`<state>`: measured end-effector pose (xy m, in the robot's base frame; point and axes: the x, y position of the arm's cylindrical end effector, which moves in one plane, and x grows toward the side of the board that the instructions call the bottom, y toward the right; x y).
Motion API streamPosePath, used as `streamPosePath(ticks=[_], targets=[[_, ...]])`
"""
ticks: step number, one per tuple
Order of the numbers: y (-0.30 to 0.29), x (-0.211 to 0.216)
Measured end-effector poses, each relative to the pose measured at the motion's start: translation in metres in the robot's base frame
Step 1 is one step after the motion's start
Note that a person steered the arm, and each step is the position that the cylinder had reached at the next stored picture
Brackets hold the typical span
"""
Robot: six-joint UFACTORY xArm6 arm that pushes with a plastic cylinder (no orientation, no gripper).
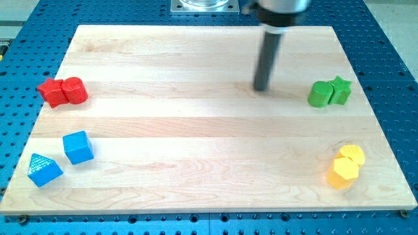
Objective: Place the red star at the bottom center of the board
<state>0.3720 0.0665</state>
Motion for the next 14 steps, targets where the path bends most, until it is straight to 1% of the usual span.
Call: streamPosePath(ticks=[1,2,3,4,5,7,9,11,12,14], targets=[[-0.13,-0.049],[-0.257,-0.05],[-0.333,-0.031],[-0.371,-0.012],[-0.371,-0.012],[-0.371,0.018],[-0.371,0.023],[-0.369,0.075],[-0.363,0.066],[-0.304,0.042]])
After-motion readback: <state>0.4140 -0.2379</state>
